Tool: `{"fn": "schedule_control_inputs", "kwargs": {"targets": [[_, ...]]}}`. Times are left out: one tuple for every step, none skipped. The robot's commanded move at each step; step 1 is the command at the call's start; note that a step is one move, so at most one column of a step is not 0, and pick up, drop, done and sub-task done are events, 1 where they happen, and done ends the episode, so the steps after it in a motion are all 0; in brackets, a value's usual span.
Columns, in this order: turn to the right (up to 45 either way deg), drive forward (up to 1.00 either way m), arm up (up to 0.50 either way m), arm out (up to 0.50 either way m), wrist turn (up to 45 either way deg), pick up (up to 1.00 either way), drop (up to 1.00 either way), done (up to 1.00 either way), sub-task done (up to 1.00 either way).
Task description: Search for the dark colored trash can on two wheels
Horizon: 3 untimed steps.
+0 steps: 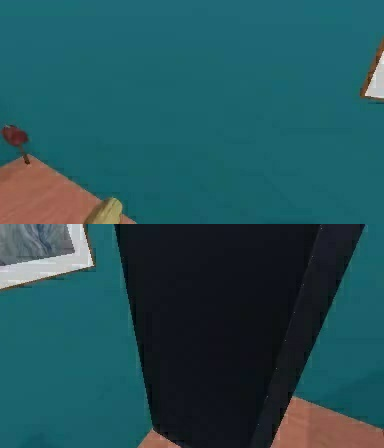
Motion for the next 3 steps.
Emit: {"fn": "schedule_control_inputs", "kwargs": {"targets": [[-45.0,0.0,0.0,0.0,0.0,0.0,0.0,0.0,0.0],[-45.0,0.0,0.0,0.0,0.0,0.0,0.0,0.0,0.0],[-18.0,0.0,0.0,0.0,0.0,0.0,0.0,0.0,0.0]]}}
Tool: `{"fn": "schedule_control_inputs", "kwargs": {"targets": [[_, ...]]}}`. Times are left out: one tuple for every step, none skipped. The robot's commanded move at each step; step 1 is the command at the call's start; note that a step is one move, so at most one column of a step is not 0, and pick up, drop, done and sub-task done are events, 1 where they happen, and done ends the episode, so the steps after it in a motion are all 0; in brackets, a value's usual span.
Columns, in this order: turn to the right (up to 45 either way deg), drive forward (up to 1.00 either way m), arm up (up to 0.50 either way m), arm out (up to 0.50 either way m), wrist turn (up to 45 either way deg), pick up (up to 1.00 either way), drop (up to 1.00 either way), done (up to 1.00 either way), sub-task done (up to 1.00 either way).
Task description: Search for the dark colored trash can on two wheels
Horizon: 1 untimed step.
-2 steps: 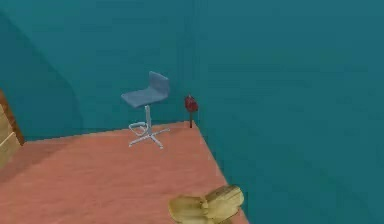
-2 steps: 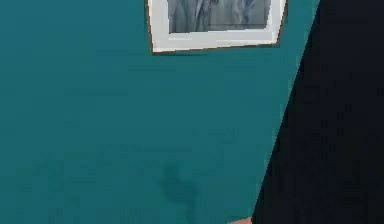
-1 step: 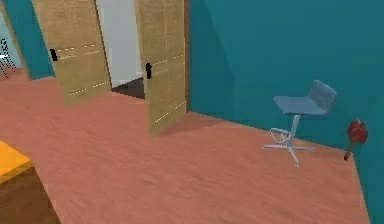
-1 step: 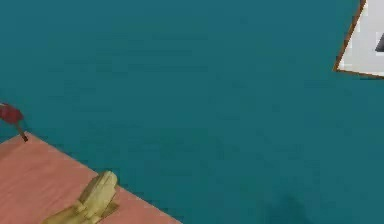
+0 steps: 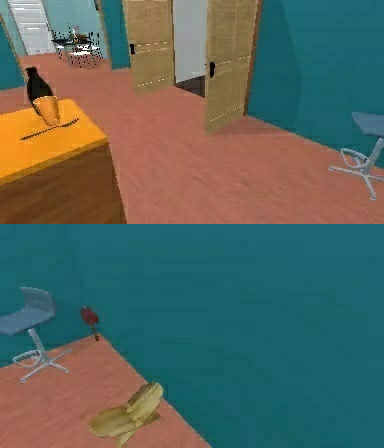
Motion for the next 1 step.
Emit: {"fn": "schedule_control_inputs", "kwargs": {"targets": [[0.0,1.0,0.0,0.0,0.0,0.0,0.0,0.0,0.0]]}}
